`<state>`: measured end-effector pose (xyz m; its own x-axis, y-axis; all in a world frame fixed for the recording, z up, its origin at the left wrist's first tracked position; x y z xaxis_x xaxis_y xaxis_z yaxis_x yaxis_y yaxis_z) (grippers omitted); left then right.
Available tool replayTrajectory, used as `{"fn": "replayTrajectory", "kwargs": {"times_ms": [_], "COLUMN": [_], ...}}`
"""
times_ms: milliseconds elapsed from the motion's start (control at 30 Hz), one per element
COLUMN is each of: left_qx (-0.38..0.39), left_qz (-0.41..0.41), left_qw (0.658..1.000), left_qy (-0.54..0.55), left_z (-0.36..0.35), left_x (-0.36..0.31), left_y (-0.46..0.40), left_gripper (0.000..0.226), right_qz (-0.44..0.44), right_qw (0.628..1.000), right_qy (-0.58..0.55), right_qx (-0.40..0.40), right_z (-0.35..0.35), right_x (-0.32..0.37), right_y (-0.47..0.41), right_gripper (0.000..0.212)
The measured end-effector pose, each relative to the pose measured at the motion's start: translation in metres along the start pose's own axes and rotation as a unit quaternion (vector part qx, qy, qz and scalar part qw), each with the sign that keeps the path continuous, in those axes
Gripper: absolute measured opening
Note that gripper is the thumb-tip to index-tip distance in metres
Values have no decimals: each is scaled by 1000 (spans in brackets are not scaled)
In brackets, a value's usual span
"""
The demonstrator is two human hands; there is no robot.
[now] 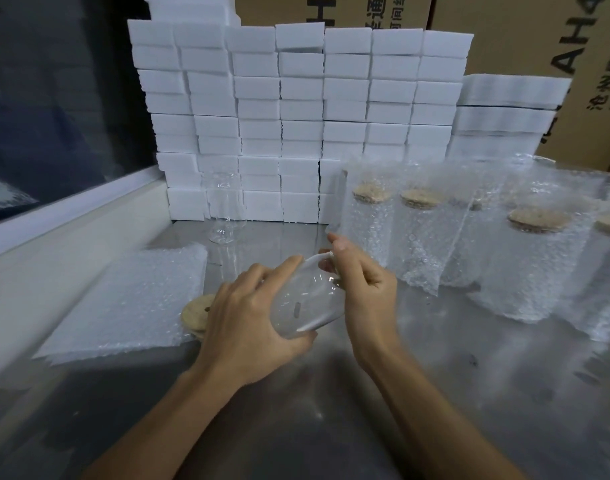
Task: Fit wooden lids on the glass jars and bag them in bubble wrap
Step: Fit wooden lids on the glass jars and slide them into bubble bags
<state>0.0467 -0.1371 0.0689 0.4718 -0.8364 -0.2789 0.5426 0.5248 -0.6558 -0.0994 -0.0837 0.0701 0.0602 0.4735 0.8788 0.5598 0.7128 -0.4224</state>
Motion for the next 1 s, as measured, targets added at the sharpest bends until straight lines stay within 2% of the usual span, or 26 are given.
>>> {"fn": "replayTrajectory", "kwargs": {"times_ms": [67,133,233,300,367,433,467,533,600,667,733,767,833,900,1000], "left_qx": [28,55,95,151,212,227,217,165,92,32,-1,0,31,85,167], "left_qz": [21,37,53,76,91,100,104,95,68,42,12,12,43,85,110], "left_qw": [998,992,972,937,888,865,868,901,952,988,999,999,995,970,882], "left_qy": [60,110,208,304,397,437,434,389,282,143,46,33,83,212,426], "left_z": [-1,-2,-5,-9,-12,-13,-13,-10,-5,-2,0,0,1,-3,-12], "left_x": [7,11,15,17,15,12,11,9,4,-2,-8,-7,0,9,8], "left_y": [0,0,-3,-5,-3,-1,0,1,2,4,4,3,1,1,1], "left_gripper": [96,98,96,93,86,79,77,74,79,88,90,91,93,92,75], "right_qz": [36,63,87,88,66,32,23,23,36,38,19,8,-9,-17,-32], "right_qw": [999,997,995,995,997,999,999,999,999,999,999,999,999,1000,999], "right_qy": [20,37,48,44,20,-6,-12,-8,7,15,13,13,8,-6,-35], "right_qx": [-4,-3,13,28,39,38,35,23,10,-12,-38,-43,-36,-21,-4], "right_z": [-2,-4,-8,-8,-9,-9,-9,-6,-3,-1,1,1,2,-1,-5], "right_x": [10,18,28,30,28,24,23,22,22,19,13,10,6,7,9], "right_y": [2,3,5,6,7,6,6,3,2,3,6,7,7,7,5], "right_gripper": [10,23,25,21,12,13,12,11,13,13,12,11,8,21,51]}}
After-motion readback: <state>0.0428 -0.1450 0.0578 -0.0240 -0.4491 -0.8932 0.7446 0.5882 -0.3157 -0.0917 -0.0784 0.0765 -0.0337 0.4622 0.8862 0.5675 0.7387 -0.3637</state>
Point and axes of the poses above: each hand's wrist, its own y-axis away from the middle knuckle, its own z-axis out of the back of the hand, x = y × z, the point moved 6 cm from there along -y, towards the middle knuckle, and after that the axes turned 4 degrees about x, right-handed, at the moved point
